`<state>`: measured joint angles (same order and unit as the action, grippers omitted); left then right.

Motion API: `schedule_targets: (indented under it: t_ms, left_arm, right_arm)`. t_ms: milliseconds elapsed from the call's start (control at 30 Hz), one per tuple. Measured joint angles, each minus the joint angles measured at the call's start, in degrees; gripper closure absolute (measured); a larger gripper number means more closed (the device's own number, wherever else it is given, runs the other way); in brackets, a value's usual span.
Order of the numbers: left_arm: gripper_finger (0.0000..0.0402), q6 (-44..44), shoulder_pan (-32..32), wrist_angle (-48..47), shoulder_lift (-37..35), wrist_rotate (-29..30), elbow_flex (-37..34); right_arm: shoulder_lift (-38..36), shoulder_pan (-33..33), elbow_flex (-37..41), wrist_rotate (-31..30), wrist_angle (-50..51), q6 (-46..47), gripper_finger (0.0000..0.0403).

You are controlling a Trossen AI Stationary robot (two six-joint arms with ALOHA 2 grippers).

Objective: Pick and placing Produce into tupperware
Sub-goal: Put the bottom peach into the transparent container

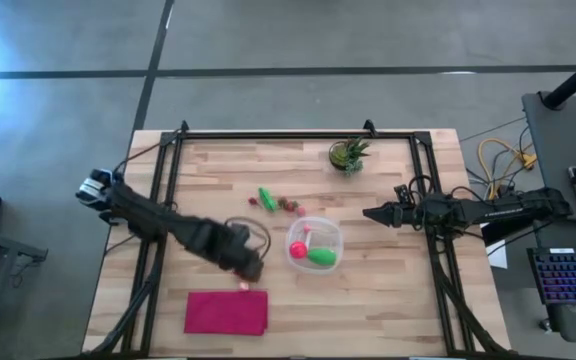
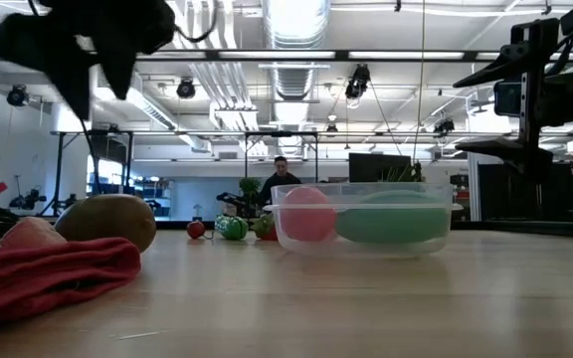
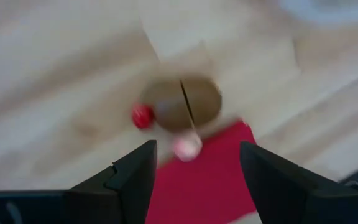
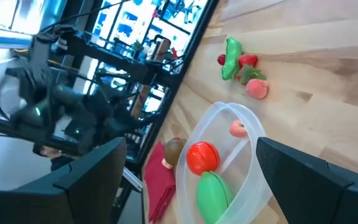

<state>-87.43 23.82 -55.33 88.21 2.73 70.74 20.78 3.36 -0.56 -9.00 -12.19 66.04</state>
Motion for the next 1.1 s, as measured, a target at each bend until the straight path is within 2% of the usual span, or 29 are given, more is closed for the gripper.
schedule_targets:
  t_ms: [200,433,867,1100]
  left_arm:
    - [0.0187,-9.77,5.22,2.22,4.20,-0.61,-0.91]
    - [0.0187,-14.20,7.55,4.19,10.03,-0.58,1.95]
    - [0.0187,-14.43,7.31,5.97,18.39,-1.89,1.75]
    - [0.0187,-15.42,6.50,6.44,18.99,-0.19,1.30]
  right_arm:
    - [0.00,-0.02,0.00,-0.02,-0.04,-0.62,0.0051]
    - [0.00,0.00,0.00,1.50,-0.08,-0.27,0.0051]
    - [-0.05,0.00,0.00,1.53,-0.17,-1.52,0.0051]
    - [-0.05,0.00,0.00,1.72,-0.04,-1.54,0.0051]
